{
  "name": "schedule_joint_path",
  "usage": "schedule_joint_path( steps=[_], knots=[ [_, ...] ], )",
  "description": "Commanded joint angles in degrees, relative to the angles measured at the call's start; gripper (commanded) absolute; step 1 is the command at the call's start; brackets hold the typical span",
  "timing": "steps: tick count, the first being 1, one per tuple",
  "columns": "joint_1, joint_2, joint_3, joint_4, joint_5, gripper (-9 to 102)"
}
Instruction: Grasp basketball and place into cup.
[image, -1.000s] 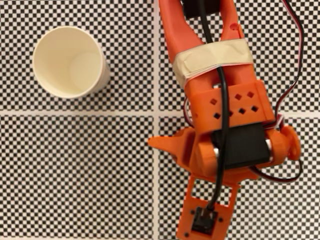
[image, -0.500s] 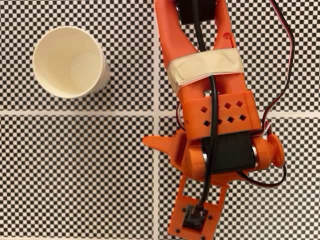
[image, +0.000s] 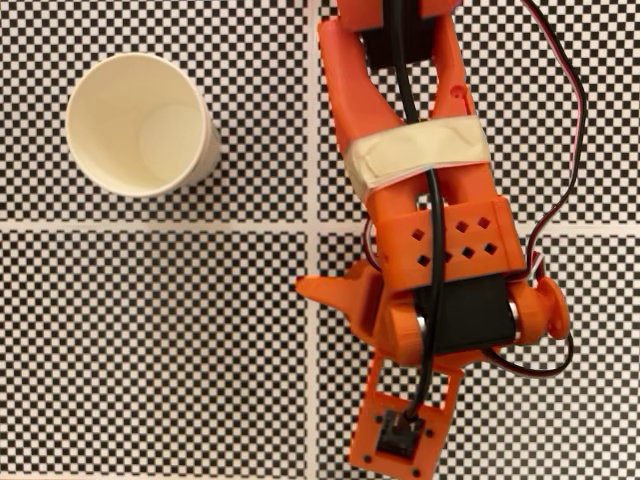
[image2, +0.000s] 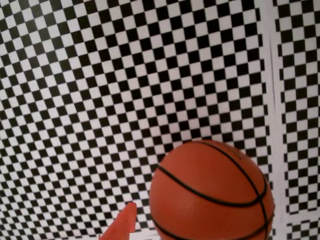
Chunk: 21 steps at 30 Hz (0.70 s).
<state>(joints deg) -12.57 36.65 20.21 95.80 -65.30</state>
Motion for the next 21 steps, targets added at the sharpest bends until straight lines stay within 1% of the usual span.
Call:
schedule_joint_path(
  steps=[1,8,21],
  knots=[
    [-0.18,0.09,-3.6,0.26,0.62,60],
    [-0.35,-0.79,-5.54,2.99,1.41,58],
    [-0.62,-1.23,-5.19,3.08,2.55,53]
  ],
)
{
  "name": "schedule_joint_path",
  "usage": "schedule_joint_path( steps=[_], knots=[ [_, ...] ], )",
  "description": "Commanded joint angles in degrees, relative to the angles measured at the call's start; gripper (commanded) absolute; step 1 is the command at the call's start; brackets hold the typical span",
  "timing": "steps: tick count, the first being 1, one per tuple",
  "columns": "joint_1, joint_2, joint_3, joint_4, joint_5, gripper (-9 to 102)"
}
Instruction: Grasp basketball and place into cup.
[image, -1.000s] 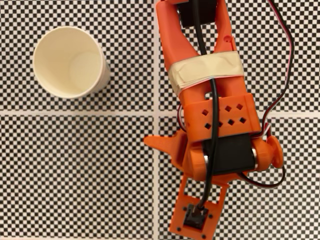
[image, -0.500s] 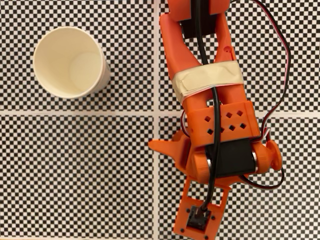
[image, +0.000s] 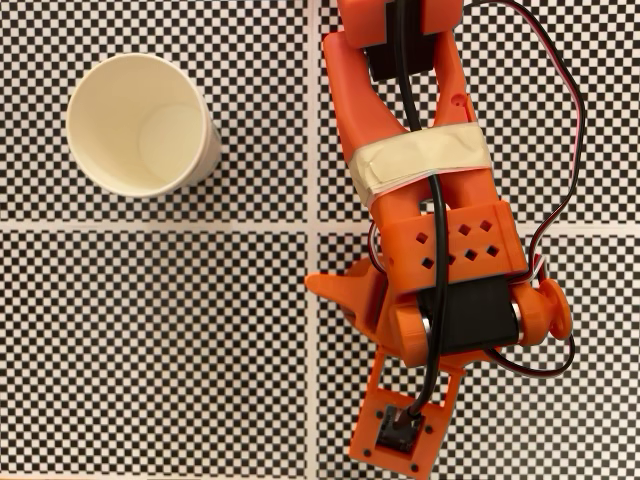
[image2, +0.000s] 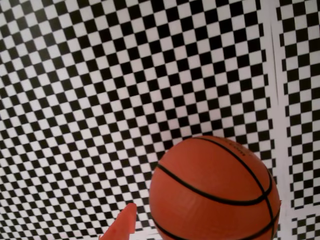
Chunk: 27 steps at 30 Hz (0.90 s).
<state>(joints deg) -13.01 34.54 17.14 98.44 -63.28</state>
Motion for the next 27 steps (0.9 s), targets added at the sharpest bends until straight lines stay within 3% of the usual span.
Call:
schedule_joint_path(
  steps=[1,11,27],
  knots=[
    [-0.18,0.88,-2.02,0.44,0.44,53],
    [0.18,-1.23,-2.9,0.44,0.35,53],
    [0.35,-2.72,-3.69,0.44,2.11,35]
  ],
)
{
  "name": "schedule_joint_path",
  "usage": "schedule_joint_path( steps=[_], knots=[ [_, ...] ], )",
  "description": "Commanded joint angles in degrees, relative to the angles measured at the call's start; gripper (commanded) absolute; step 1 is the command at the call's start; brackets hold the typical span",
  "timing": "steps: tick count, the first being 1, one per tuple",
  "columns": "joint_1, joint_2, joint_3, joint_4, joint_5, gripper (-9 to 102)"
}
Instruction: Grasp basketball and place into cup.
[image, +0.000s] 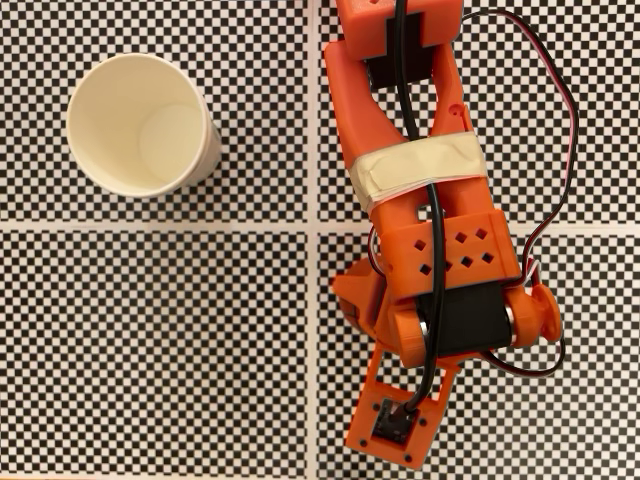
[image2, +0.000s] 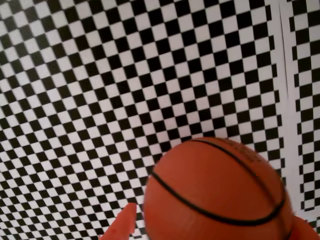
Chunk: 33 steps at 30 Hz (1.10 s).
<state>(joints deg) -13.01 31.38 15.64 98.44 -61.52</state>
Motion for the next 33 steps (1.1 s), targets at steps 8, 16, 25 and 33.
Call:
schedule_joint_path(
  steps=[8,16,25,33],
  knots=[
    [0.53,0.26,-1.67,0.53,0.53,26],
    [0.88,1.14,-0.7,0.62,2.29,17],
    [1.32,5.54,2.64,0.62,1.14,15],
    [1.76,21.71,17.23,0.62,-1.14,15]
  ],
)
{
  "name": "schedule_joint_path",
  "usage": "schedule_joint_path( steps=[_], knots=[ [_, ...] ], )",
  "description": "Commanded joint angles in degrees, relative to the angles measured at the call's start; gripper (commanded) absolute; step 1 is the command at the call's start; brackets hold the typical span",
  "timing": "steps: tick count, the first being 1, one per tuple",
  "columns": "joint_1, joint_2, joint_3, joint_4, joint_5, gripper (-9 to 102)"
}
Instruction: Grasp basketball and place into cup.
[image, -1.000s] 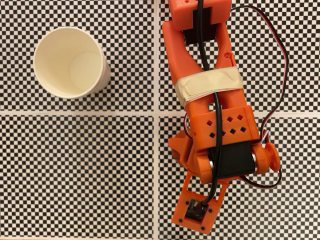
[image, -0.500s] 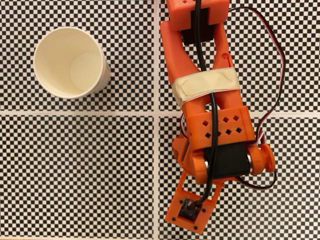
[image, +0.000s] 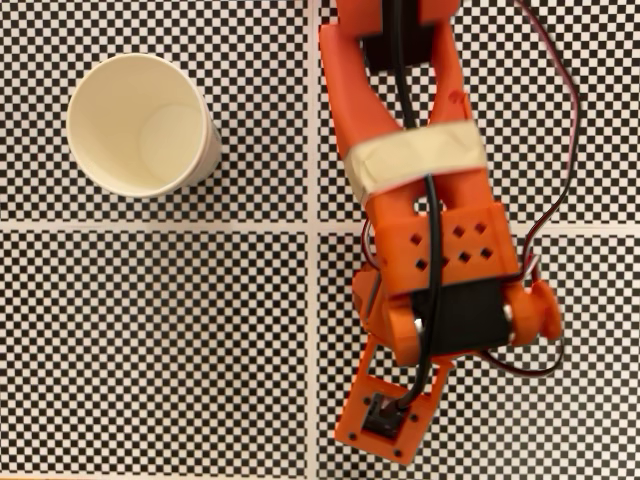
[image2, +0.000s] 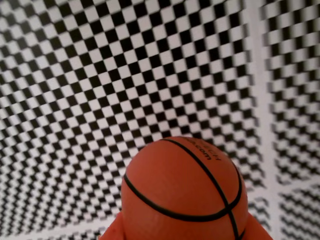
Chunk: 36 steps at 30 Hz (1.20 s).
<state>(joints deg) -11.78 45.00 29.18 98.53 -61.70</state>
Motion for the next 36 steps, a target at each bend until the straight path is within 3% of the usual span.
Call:
schedule_joint_path(
  steps=[1,18,36],
  knots=[
    [0.7,10.72,5.8,0.53,-1.23,15],
    [10.63,43.68,30.76,0.53,-12.66,17],
    [28.21,70.58,51.42,0.35,-26.72,12]
  ],
)
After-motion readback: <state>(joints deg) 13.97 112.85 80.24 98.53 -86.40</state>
